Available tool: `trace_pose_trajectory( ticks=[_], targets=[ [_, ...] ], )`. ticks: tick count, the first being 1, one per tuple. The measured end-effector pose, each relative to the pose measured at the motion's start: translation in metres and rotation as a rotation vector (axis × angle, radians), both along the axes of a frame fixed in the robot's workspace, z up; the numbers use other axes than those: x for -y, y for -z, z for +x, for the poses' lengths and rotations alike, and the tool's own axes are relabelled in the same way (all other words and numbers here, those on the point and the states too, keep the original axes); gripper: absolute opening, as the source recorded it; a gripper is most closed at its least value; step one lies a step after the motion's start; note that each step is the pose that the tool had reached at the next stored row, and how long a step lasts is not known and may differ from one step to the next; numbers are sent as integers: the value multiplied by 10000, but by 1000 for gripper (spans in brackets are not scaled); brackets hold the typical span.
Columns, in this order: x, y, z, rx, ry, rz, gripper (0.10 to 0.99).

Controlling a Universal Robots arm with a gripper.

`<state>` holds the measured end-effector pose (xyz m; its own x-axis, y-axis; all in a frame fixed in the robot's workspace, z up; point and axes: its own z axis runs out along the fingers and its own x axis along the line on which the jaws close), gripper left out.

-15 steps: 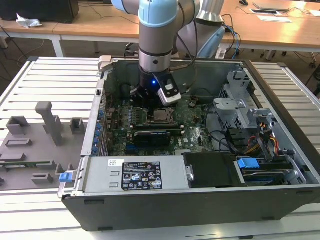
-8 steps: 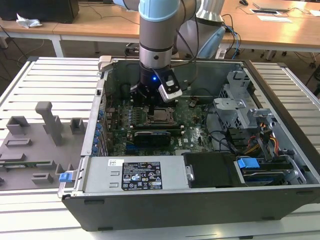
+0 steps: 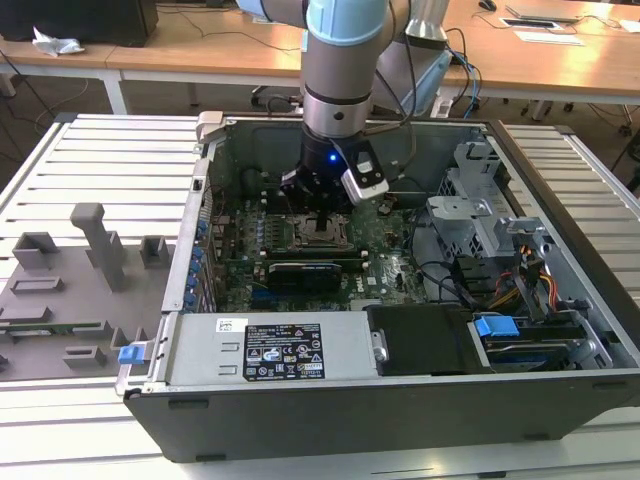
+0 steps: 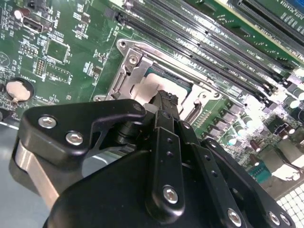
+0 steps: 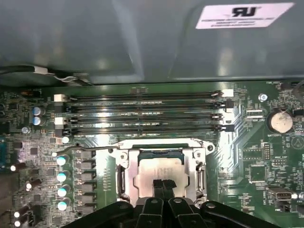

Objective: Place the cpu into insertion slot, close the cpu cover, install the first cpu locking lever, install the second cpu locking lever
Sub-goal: 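Close the cpu cover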

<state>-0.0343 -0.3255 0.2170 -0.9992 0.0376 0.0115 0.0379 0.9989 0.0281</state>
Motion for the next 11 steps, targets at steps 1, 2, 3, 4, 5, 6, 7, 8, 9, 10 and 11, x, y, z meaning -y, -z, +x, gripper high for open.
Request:
trace_pose_trajectory(
  ticks=[1, 2, 3, 4, 5, 6, 7, 8, 9, 10, 11],
  targets=[
    [-1, 0, 0, 1, -43, -1, 106],
    [-1, 0, -2, 22, -68, 0, 106],
    [-1, -1, -7, 122, -87, -5, 106],
    [-1, 0, -12, 255, -93, -9, 106],
    [-1, 1, -19, 382, -96, -15, 106],
    [-1, 2, -28, 502, -98, -22, 106],
    [-4, 3, -40, 564, -97, -36, 106],
    [-4, 0, -45, 568, -99, -46, 106],
    [-4, -11, -47, 570, -99, -57, 106],
    [-4, -40, -47, 575, -101, -68, 106],
    [-5, -67, -47, 580, -101, -75, 106]
  ],
)
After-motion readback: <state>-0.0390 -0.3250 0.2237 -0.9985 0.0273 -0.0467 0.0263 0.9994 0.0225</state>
